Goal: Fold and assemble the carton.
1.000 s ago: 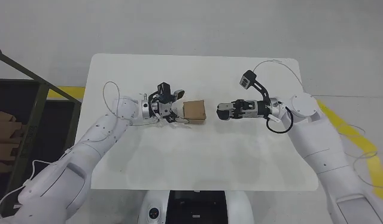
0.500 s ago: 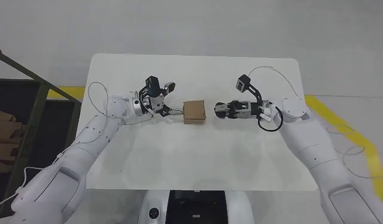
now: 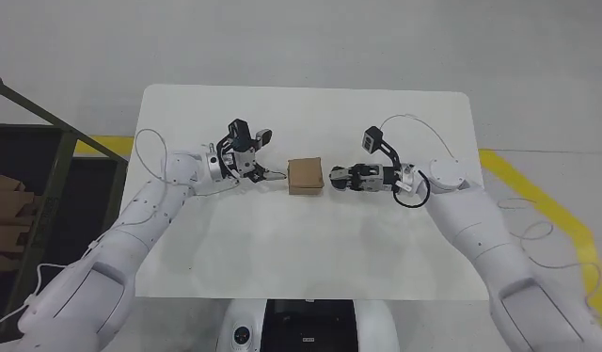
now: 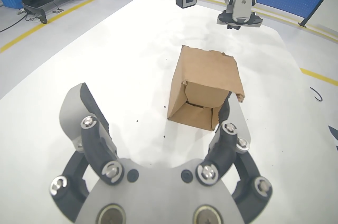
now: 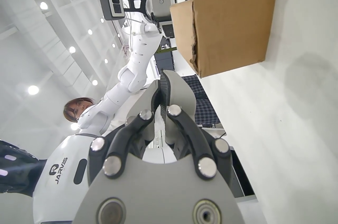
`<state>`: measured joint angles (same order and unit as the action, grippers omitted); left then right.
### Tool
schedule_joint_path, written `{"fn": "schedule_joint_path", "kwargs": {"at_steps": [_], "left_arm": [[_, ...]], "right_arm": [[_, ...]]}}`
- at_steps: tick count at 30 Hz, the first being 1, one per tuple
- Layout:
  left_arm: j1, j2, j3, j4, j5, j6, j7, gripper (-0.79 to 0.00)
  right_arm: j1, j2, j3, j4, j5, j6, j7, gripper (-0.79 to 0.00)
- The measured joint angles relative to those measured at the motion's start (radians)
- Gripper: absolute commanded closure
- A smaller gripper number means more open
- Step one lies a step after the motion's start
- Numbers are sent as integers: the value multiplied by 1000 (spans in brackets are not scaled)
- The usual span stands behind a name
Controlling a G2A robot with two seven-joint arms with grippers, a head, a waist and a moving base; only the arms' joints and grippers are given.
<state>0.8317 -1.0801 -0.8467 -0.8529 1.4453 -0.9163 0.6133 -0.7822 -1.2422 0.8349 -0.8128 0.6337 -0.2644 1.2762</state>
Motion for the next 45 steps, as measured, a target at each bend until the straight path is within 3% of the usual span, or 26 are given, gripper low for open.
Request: {"fn": "schedule_joint_path", "kwargs": {"at_steps": [9, 24, 39, 45], "left_arm": [[-19, -23, 27, 30, -11, 4, -1, -785], [-37, -36, 37, 63, 8, -7, 23, -785], [-42, -45, 41, 72, 14, -13, 20, -785], [-37, -43, 33, 77, 16, -10, 21, -785]], "right_arm": [[16, -34, -31, 91, 10, -27, -3, 0], [50, -85, -63, 227, -5, -75, -39, 0], [67, -118, -80, 233, -36, -82, -19, 0], [76, -111, -53, 279, -40, -93, -19, 0]]}}
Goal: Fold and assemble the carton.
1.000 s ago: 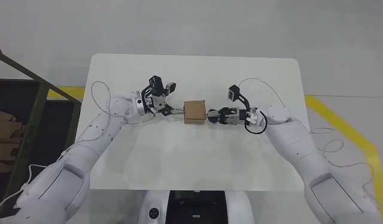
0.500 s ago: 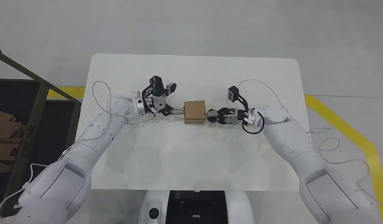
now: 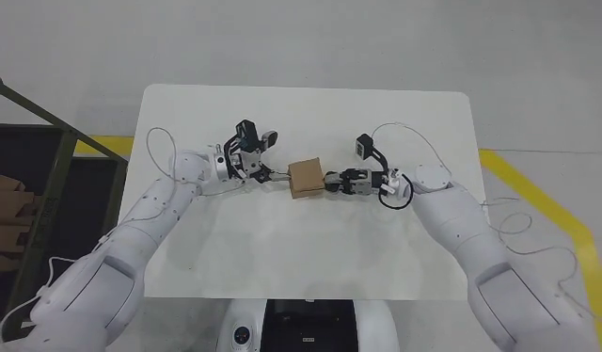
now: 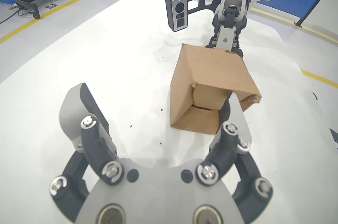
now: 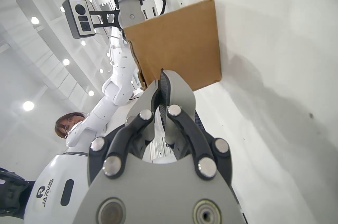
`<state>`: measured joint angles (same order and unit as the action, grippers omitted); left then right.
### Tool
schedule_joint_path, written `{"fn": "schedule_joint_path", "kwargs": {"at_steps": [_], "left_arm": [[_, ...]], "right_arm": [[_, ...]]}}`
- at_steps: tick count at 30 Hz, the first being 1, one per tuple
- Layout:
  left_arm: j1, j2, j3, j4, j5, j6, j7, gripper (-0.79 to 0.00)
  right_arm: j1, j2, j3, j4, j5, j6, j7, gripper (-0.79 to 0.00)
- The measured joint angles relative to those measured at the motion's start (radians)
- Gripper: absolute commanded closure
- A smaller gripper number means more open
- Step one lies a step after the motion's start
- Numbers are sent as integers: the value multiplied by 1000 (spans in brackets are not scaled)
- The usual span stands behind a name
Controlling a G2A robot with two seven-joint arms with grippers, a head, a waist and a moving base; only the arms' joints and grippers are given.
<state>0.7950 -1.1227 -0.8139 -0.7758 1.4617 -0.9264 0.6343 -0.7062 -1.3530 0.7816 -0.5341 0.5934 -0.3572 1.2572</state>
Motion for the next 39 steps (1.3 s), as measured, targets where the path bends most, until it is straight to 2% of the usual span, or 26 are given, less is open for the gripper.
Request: {"fn": "schedule_joint_path", "kwargs": {"at_steps": [8, 17, 20, 24, 27, 33, 39], "left_arm": [[9, 14, -33, -11, 3, 15, 12, -785], [48, 50, -133, -81, -47, 45, 26, -785], [60, 64, -177, -97, -66, 68, 1, -785], [81, 82, -240, -124, -104, 92, -42, -785], [102, 98, -293, -154, -124, 117, -66, -785], [159, 135, -422, -253, -160, 153, -122, -785], [224, 167, -544, -366, -198, 156, -224, -785]], "right_arm": [[-6, 30, 65, 22, 11, -40, -3, 0], [-7, 89, 189, -31, -1, -190, -78, 0], [-6, 113, 234, -55, -48, -267, -154, 0], [-14, 149, 295, -84, -183, -408, -326, 0], [-22, 172, 332, -112, -295, -447, -448, 0], [-67, 214, 403, -203, -536, -429, -690, 0], [-143, 256, 491, -355, -751, -347, -839, 0]]}}
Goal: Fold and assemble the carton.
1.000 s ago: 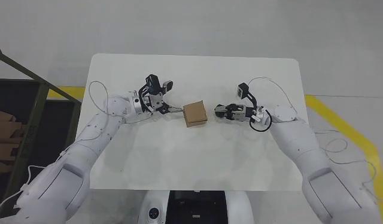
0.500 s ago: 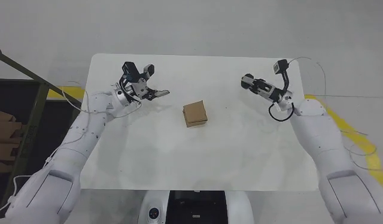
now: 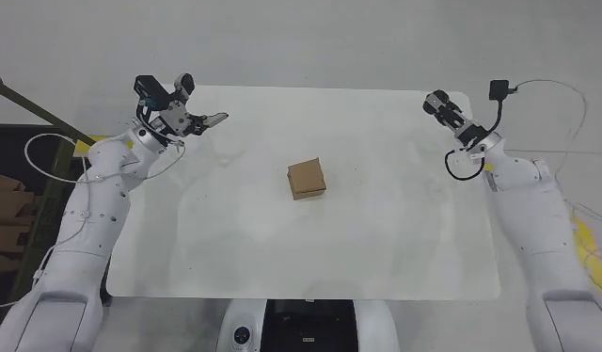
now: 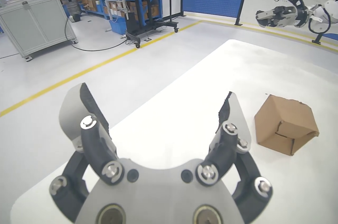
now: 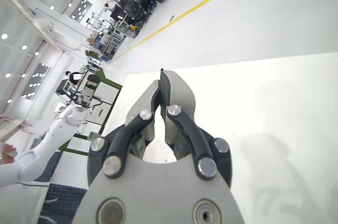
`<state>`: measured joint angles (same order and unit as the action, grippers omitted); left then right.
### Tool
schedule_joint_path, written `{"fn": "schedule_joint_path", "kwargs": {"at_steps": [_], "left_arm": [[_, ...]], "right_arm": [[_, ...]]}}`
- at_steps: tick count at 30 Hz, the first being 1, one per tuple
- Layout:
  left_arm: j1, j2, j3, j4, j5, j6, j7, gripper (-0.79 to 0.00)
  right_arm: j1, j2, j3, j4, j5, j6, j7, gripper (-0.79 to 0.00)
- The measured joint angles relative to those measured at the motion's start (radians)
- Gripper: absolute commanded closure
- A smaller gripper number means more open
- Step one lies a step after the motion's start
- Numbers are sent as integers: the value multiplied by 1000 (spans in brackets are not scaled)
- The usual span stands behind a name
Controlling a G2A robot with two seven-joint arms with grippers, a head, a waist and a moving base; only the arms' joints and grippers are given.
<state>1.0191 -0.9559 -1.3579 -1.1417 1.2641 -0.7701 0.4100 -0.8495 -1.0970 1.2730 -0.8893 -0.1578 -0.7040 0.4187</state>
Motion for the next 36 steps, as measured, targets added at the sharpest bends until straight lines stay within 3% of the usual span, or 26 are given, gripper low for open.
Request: {"fn": "schedule_joint_path", "kwargs": {"at_steps": [10, 14, 16, 18, 19, 20, 24, 28, 31, 36], "left_arm": [[57, 29, -149, -100, -109, 8, -185, -785], [68, 32, -168, -135, -141, 6, -238, -785], [71, 32, -169, -150, -159, 4, -261, -785], [72, 31, -163, -157, -182, -2, -278, -785], [71, 30, -159, -157, -193, -6, -285, -785], [70, 29, -157, -157, -199, -8, -290, -785], [69, 29, -157, -157, -200, -8, -292, -785], [69, 29, -157, -157, -200, -8, -292, -785], [69, 29, -157, -157, -200, -8, -292, -785], [69, 29, -157, -157, -200, -8, -292, -784]], "right_arm": [[-137, 50, 149, -254, -208, 145, -81, -6], [-178, 56, 189, -320, -224, 179, -130, -148], [-194, 58, 199, -346, -236, 194, -144, -302], [-204, 58, 204, -361, -242, 205, -153, -785], [-207, 58, 206, -365, -243, 207, -154, -785], [-209, 58, 206, -367, -242, 209, -154, -327], [-209, 58, 206, -366, -241, 209, -154, -557], [-209, 58, 206, -366, -241, 209, -154, -712], [-209, 58, 206, -366, -241, 209, -154, -768], [-209, 58, 206, -366, -241, 209, -154, -785]]}}
